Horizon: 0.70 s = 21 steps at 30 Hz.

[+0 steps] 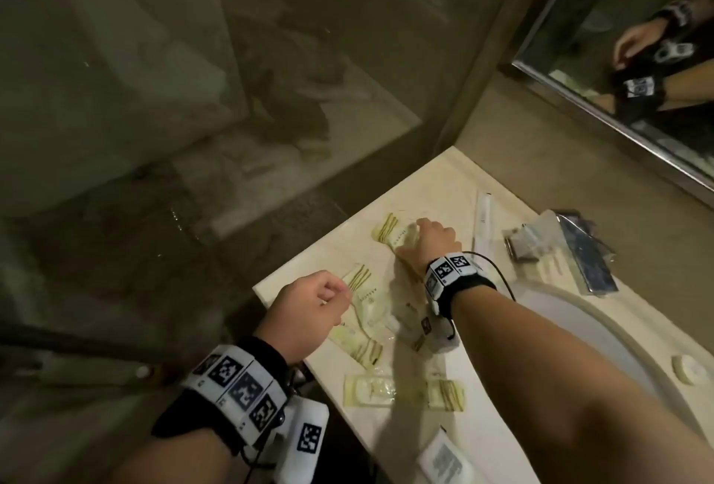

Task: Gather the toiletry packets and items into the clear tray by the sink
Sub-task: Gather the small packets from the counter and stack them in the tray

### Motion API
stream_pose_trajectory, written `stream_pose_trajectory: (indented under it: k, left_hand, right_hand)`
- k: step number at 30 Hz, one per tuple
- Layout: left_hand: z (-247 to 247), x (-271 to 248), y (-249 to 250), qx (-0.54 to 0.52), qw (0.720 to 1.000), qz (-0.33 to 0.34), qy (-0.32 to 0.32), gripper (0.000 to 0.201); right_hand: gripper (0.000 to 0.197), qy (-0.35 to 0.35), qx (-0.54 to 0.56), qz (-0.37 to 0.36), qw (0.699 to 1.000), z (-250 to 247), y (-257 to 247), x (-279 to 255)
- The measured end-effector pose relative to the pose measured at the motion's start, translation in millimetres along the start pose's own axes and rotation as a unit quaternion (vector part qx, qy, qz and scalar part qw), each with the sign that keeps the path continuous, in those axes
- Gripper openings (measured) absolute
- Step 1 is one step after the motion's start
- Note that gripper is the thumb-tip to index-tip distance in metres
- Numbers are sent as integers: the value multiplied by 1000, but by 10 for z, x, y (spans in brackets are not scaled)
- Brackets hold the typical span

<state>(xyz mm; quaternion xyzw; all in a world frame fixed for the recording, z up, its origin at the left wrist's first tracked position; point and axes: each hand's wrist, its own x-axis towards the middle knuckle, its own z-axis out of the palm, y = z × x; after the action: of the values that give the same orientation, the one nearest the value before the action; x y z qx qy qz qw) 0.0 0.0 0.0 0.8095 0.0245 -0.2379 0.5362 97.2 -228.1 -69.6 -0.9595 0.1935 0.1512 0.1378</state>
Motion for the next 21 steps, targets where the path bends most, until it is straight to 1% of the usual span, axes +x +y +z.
stream_pose_trajectory:
  k: [2,5,7,8,9,12,13,15,16,17,18,20,21]
  left_hand:
    - [-9,21,-18,1,1000,-4,8,9]
    - [3,18,-65,-7,1000,-9,11,9]
    - [14,20,-81,-16,1000,-12,9,8]
    - [14,25,-76,-16,1000,-11,9,8]
    - [20,35,-71,-20,1000,-9,9,8]
    - [17,57,10,-48,999,-20,7,12]
    - [15,61,48,-58,998,-21,6,18]
    - [6,59,135,-91,996,-23,0,30]
    - [5,58,177,-118,993,-29,-7,36]
    - [11,62,205,-148,988,-36,-18,39]
    - [22,57,226,-180,982,-46,-29,39]
    - [62,54,212,-226,971,-57,-52,33]
    - [87,49,188,-231,969,-57,-59,28]
  right_hand:
    - [51,23,-52,-12,998,-25,-25,11]
    - [38,31,-58,-19,998,-69,-56,19]
    - [23,35,-11,-17,999,-135,-90,-12]
    - [15,39,37,-21,998,-177,-99,-32]
    - [12,44,98,-29,994,-226,-108,-70]
    - [14,67,268,-59,959,-407,-126,-345]
    - [12,55,327,-63,941,-465,-132,-485]
    - [8,-10,438,-77,896,-534,-148,-807]
    - [9,-43,470,-85,878,-540,-155,-964]
    - [12,-64,483,-95,868,-527,-156,-1096]
    - [14,-75,484,-105,866,-504,-157,-1208]
    - [17,-84,482,-121,864,-459,-164,-1390]
    - [18,-86,480,-124,864,-442,-163,-1454]
